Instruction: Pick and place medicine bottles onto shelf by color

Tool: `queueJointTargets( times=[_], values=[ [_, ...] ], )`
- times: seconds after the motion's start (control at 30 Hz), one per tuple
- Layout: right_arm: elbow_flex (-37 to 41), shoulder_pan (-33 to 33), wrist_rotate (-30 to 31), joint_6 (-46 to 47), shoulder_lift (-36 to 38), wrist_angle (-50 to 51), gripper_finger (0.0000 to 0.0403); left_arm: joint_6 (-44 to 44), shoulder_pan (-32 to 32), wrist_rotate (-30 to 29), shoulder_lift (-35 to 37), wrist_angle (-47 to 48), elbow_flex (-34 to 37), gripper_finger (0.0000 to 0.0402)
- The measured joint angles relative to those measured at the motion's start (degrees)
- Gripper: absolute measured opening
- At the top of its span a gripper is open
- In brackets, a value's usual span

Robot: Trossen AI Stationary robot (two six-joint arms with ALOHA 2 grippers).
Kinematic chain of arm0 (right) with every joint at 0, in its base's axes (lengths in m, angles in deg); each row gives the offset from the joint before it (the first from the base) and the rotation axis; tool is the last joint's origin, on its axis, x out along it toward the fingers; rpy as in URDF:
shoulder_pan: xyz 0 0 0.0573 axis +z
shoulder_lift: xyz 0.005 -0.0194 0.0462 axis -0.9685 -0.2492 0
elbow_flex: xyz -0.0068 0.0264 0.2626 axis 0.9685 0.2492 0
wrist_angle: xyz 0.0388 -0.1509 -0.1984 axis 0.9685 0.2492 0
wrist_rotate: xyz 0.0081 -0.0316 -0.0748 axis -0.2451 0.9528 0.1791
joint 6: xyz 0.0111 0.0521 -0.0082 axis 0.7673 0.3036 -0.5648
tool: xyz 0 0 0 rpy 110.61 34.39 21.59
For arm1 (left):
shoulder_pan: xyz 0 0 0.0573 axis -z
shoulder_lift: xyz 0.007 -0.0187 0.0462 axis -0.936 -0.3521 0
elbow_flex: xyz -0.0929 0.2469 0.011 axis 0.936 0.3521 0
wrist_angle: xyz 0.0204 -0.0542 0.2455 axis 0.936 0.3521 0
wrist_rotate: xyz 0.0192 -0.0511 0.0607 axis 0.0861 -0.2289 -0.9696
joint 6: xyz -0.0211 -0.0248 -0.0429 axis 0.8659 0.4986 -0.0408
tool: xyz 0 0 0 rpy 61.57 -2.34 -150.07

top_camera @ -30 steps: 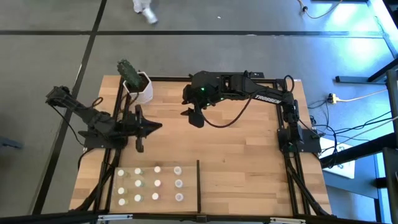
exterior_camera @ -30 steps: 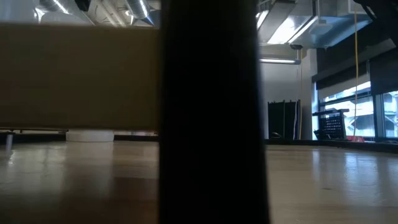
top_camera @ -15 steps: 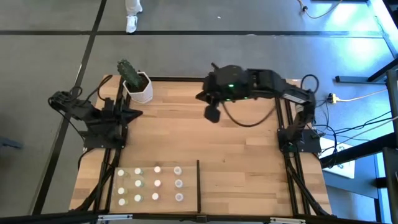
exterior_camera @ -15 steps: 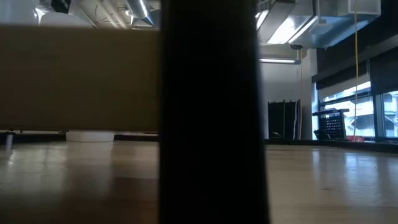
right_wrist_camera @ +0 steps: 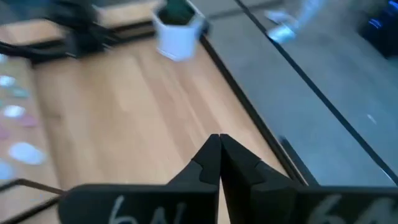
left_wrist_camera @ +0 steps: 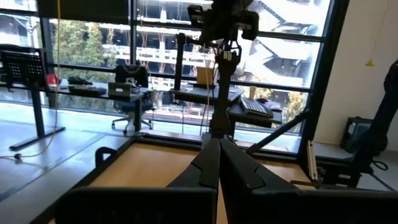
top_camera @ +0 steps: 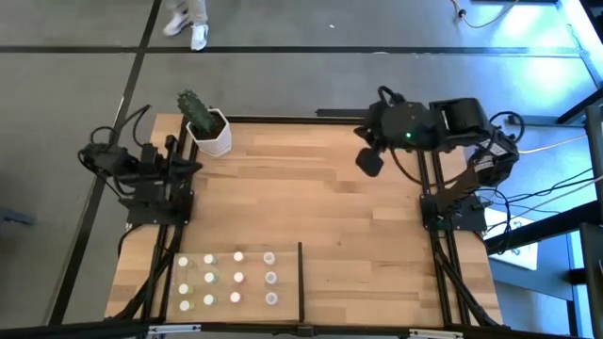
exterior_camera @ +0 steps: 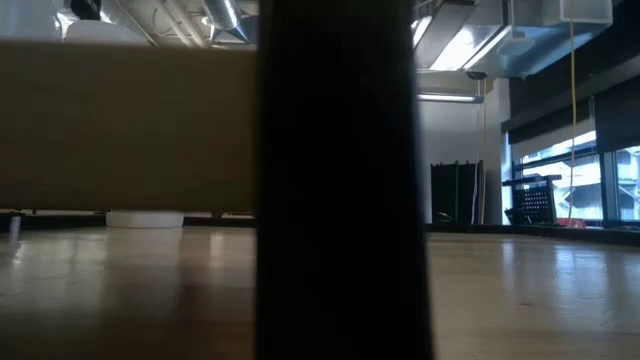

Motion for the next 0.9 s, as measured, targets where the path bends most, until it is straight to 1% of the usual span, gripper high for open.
queueJointTargets(
  times=[0.13, 0.27, 0.37, 0.47, 0.53, 0.63, 0.73, 0.9],
  values=[
    [0.07, 2.59, 4.55, 4.34, 1.91, 4.85, 0.0004, -0.04, 0.00, -2.09, 3.30, 2.29, 0.00, 0.0000],
    [1.70, 6.61, 10.85, 6.37, 5.19, 5.74, 0.0004, 0.00, 0.00, -6.12, 3.48, 3.96, 0.04, 0.0000],
    [6.43, 9.63, 14.27, 9.62, 8.80, 5.55, 0.0005, 1.14, 0.00, -6.21, 3.48, 5.54, 0.04, 0.0000],
    [14.69, 12.35, 16.28, 12.43, 14.00, 3.27, 0.0003, 1.47, 0.00, -6.82, 3.48, 6.21, 0.09, 0.0000],
    [22.08, 13.53, 18.14, 12.73, 17.94, -1.63, 0.0002, 1.47, 0.00, -7.21, 3.48, 6.26, 0.09, 0.0000],
    [34.51, 14.09, 17.62, 12.12, 25.03, -11.66, 0.0003, 1.54, 0.00, -7.50, 3.48, 6.27, 0.17, 0.0000],
    [45.84, 13.98, 14.84, 10.11, 32.73, -22.87, 0.0002, 1.66, 0.00, -8.24, 3.48, 6.24, 0.39, 0.0000],
    [63.01, 12.80, 8.79, 2.33, 44.63, -42.68, 0.0002, 2.22, 0.00, -8.90, 3.48, 6.24, 0.39, 0.0000]
  ],
)
